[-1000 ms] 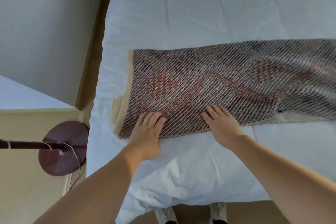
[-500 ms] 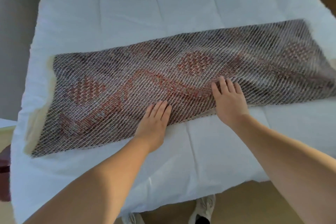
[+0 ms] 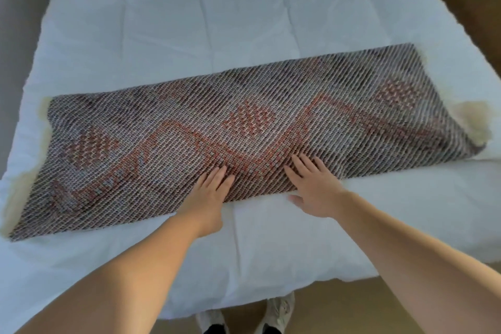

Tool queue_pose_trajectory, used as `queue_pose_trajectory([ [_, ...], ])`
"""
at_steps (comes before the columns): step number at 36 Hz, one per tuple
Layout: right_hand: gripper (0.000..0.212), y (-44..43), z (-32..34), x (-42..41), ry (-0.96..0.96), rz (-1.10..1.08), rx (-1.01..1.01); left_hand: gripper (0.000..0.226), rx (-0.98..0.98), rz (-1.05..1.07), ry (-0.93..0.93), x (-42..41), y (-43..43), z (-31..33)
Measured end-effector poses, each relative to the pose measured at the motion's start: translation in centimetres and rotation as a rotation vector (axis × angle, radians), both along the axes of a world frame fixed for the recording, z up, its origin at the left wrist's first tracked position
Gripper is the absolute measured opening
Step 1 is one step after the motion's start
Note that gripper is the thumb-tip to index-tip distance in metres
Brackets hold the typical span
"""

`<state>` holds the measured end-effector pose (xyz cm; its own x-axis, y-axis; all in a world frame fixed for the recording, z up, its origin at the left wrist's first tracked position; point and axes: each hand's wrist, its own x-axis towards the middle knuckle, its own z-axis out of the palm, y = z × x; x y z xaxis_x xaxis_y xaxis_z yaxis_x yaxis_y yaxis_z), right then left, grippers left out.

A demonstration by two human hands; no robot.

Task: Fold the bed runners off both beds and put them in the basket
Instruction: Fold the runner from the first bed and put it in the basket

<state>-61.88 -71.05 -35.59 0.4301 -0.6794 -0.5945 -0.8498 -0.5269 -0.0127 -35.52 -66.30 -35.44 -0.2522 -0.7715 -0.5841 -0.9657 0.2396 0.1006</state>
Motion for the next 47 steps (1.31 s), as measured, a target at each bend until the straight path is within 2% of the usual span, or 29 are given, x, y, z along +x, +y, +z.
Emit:
queue_pose_trajectory([
  [6,0.063,-3.0,-0.5,-0.6,-0.079,-0.126,-0.044,0.062,-0.14,0.003,0.157,-2.8,-3.2,-0.8],
  [11,0.064,-4.4,-2.0,-2.3,-0.03,-0.161,-0.127,0.064,-0.218,0.002,0.139,-7.7,-5.3,-2.6],
  [16,0.069,-5.5,-2.9,-5.6,-0.02,-0.244,-0.186,0.065,-0.207,-0.034,0.134,-12.0,-6.6,-3.6],
  [24,0.076,-9.2,-3.5,-16.8,-0.017,-0.284,-0.216,0.07,-0.268,-0.05,0.125,-21.0,-9.1,-5.4],
  [31,0.08,-14.5,-3.9,-27.8,-0.047,-0.234,-0.23,0.069,-0.305,0.009,0.176,-33.6,-11.6,-6.0],
  [37,0.082,-17.5,-4.8,-38.1,-0.052,-0.154,-0.194,0.066,-0.261,0.065,0.214,-45.9,-13.9,-5.8],
  [40,0.081,-18.2,-4.3,-42.5,-0.028,-0.18,-0.165,0.065,-0.257,0.074,0.23,-50.3,-14.6,-5.4],
  [44,0.072,-19.6,-3.3,-46.5,0.041,-0.157,-0.126,0.064,-0.215,0.0,0.248,-54.1,-15.4,-4.9],
  [47,0.068,-22.1,-2.4,-46.8,-0.007,-0.121,-0.113,0.06,-0.192,-0.082,0.246,-55.7,-16.3,-4.3],
])
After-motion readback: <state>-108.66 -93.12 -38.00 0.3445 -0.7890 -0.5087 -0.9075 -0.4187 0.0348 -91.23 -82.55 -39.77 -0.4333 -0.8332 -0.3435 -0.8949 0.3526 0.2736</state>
